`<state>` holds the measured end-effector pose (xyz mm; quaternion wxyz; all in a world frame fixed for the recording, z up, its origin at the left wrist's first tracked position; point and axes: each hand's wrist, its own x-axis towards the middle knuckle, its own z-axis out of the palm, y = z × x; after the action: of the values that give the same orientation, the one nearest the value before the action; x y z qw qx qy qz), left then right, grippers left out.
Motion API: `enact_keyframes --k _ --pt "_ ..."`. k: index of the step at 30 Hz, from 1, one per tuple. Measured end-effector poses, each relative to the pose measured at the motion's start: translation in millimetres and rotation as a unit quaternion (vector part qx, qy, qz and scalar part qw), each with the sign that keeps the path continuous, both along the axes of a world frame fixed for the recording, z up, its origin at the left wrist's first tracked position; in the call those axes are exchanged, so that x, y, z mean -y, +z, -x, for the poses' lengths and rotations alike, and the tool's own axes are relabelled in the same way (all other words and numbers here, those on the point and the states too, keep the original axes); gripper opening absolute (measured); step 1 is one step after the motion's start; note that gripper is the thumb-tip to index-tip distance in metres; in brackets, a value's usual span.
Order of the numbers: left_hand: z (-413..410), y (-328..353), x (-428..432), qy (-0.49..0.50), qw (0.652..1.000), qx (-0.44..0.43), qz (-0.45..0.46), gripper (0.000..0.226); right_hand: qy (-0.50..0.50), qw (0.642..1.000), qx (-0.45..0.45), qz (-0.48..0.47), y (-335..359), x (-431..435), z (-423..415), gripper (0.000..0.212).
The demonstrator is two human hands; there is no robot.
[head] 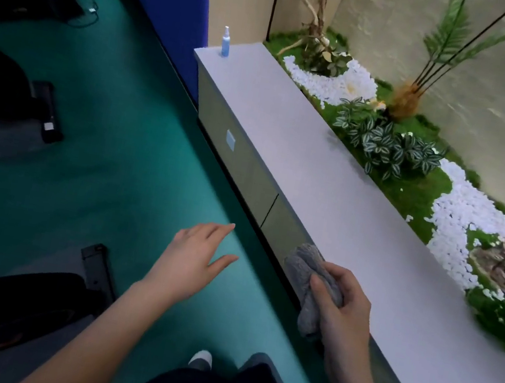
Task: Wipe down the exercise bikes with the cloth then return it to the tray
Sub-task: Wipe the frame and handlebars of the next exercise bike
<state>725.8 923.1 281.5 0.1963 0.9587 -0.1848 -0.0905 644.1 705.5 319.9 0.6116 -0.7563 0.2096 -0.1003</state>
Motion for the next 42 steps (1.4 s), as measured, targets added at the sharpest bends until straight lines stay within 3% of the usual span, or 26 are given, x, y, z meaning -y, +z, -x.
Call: enact_keyframes --k 10,21,29,42 --pt "-72.0 -1.0 6.6 0.155 0.987 -0.010 -0.045 0.056 0.144 0.990 -0.003 -0.008 -4.8 37.2 -153.4 0.014" --pt "-149.0 9.4 40.1 0.281 0.959 -0.008 -0.036 0.057 0.256 0.966 -0.015 -0.005 -8.2 67.3 -315.1 0.011" --pt "-190.2 -9.5 -28.6 0.392 0.919 -0.036 -0.033 0.057 0.343 0.939 -0.004 0.005 -8.8 -21.0 -416.1 0.017" --pt "-340.2 12.3 -198.3 0.457 0.889 0.010 -0.010 0.058 0.398 0.917 0.037 0.007 14.7 -205.0 -592.6 0.013"
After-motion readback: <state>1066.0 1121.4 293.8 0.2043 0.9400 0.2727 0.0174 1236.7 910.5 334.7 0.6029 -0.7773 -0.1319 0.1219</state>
